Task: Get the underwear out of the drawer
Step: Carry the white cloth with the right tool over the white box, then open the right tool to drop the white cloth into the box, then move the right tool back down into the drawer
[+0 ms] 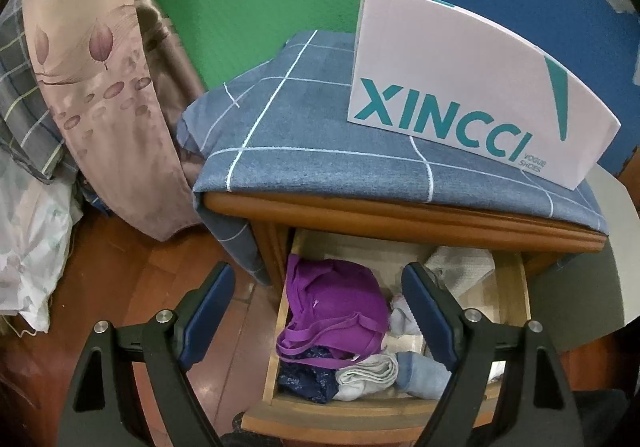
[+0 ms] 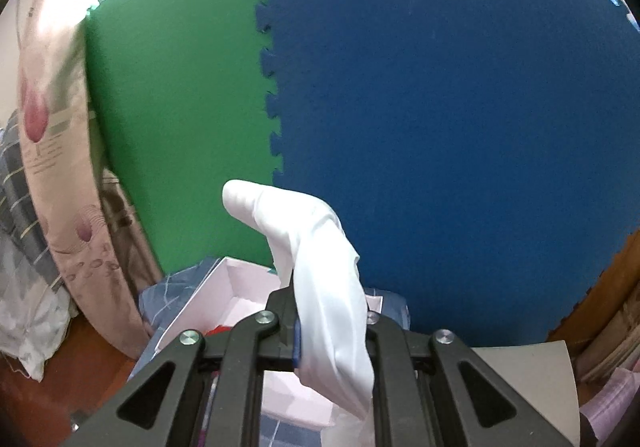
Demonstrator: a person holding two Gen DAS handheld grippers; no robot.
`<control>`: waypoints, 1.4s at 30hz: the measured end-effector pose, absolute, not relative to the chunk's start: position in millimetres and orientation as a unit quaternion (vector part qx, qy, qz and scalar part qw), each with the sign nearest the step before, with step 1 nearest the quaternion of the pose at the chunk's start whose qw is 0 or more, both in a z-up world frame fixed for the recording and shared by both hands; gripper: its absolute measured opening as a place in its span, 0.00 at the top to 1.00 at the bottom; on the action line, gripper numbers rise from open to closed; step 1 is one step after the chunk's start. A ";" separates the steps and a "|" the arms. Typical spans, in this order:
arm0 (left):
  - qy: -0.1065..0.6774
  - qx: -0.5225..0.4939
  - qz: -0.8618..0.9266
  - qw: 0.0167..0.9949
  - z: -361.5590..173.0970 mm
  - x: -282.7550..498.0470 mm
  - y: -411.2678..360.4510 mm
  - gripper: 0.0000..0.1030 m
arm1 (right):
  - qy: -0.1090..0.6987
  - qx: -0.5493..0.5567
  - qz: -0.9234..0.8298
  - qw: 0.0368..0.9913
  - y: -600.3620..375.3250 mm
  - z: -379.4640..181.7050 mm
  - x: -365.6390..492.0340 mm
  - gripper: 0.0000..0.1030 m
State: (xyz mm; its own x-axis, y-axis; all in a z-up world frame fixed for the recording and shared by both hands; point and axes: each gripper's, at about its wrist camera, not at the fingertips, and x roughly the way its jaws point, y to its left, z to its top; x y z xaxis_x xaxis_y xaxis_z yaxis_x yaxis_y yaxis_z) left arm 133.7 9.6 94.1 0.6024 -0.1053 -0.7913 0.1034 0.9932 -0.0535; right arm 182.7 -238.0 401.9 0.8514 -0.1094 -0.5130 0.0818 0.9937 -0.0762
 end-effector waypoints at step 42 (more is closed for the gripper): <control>0.478 -0.023 -0.019 0.878 78.9 143.2 52.1 0.20 | 0.398 -0.035 -0.039 0.916 -252.3 238.1 179.1 0.48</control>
State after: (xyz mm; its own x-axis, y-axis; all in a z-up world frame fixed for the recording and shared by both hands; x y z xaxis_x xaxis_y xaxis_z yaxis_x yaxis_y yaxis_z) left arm 143.2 52.1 78.9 0.5416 -0.0548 -0.8388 0.0116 0.9983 -0.0577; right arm 179.1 -252.3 238.1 0.6795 -0.1001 -0.7269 0.0436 0.9944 -0.0962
